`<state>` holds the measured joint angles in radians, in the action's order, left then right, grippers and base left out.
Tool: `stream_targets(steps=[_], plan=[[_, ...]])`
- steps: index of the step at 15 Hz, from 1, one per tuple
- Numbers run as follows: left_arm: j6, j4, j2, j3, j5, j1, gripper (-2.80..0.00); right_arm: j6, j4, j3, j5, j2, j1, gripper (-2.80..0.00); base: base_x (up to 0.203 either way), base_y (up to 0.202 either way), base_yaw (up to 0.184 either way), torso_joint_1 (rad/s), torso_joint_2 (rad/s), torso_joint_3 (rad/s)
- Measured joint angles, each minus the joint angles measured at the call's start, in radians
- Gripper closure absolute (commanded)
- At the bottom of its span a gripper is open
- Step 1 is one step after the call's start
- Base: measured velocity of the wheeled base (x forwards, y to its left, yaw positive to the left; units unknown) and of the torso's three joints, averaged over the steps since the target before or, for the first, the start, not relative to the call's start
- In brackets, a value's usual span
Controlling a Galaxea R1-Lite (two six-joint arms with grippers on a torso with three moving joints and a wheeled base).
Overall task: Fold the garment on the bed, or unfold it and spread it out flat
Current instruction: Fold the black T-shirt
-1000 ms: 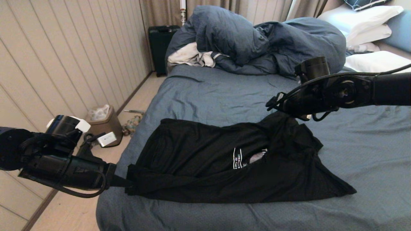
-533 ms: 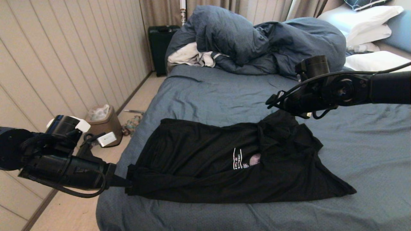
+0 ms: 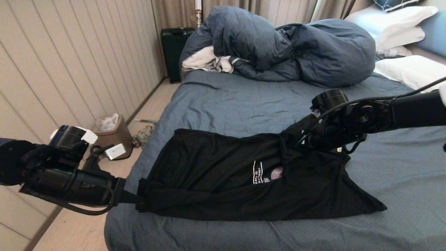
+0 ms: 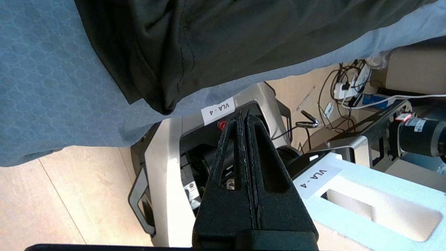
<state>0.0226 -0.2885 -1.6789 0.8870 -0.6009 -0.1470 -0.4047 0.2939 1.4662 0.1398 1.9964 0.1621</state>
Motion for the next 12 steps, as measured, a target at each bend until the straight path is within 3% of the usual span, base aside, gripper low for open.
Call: stream_targets(steps=[7,12], plan=[[0.000,0.001,-0.001,0.000,0.000,0.000,0.00,0.011,0.002,0.001,0.005,0.005,-0.019,0.00,0.000,0.000,0.000,0.000,0.00,0.000],[0.000,0.001,-0.001,0.000,0.000,0.000,0.00,0.024,-0.019,-0.047,0.106,0.033,0.014,0.00,0.000,0.000,0.000,0.000,0.00,0.000]])
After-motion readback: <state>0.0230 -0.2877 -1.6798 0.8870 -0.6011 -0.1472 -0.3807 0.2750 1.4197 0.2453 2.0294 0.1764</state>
